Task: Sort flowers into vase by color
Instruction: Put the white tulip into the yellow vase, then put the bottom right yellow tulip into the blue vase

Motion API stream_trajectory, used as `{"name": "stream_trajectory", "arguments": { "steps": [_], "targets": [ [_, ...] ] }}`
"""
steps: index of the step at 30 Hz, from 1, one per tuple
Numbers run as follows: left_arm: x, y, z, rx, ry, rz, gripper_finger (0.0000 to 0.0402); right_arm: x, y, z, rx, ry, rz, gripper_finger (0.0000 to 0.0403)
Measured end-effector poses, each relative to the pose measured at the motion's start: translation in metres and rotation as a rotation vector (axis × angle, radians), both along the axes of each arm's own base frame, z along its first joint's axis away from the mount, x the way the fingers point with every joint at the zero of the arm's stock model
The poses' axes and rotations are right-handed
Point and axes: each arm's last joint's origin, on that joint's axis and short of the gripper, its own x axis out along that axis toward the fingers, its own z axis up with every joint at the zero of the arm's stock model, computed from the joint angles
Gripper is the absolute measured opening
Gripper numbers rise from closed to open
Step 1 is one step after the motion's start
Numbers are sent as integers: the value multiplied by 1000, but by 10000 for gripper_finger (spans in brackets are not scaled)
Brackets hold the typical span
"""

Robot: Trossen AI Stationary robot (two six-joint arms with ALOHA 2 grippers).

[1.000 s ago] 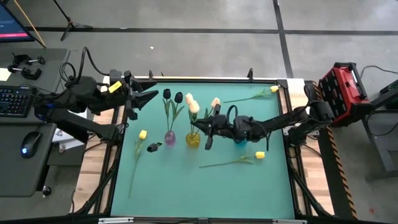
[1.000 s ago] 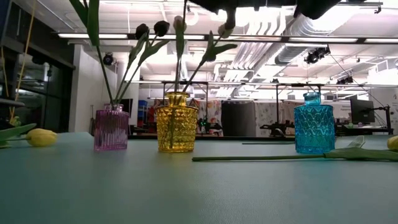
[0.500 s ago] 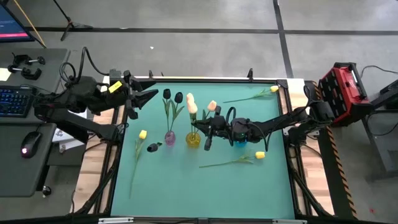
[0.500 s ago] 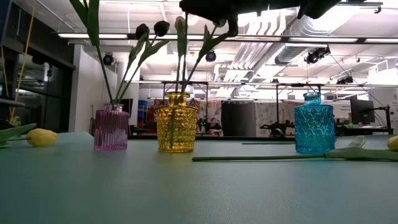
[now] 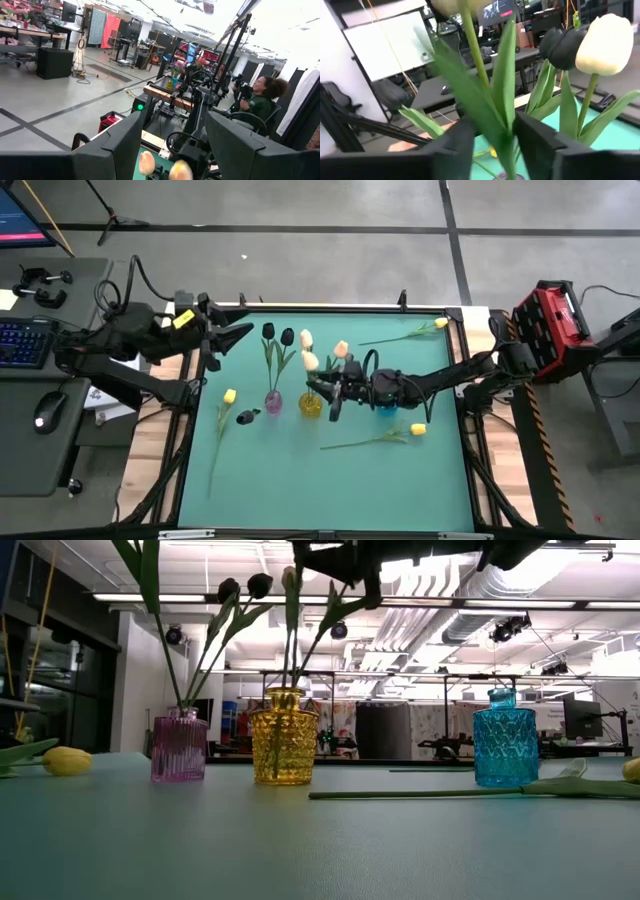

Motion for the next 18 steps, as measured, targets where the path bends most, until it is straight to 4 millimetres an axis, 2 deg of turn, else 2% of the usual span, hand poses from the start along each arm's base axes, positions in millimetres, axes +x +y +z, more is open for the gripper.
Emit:
{"name": "stream_trajectory", "arguments": {
  "steps": [6, 9, 13, 18],
  "targets": [
    [-7, 1, 3, -2, -19, 0, 207, -2, 2, 5, 72, -15, 96, 234],
    [-10, 2, 4, 4, -23, 1, 207, -8, 4, 11, 63, 13, 165, 272],
    [-15, 2, 6, 2, -36, 1, 207, -20, 3, 20, 65, 82, 192, 294],
    [-19, 3, 7, 1, -46, 1, 207, -44, 1, 35, 91, 186, 236, 294]
  ]
}}
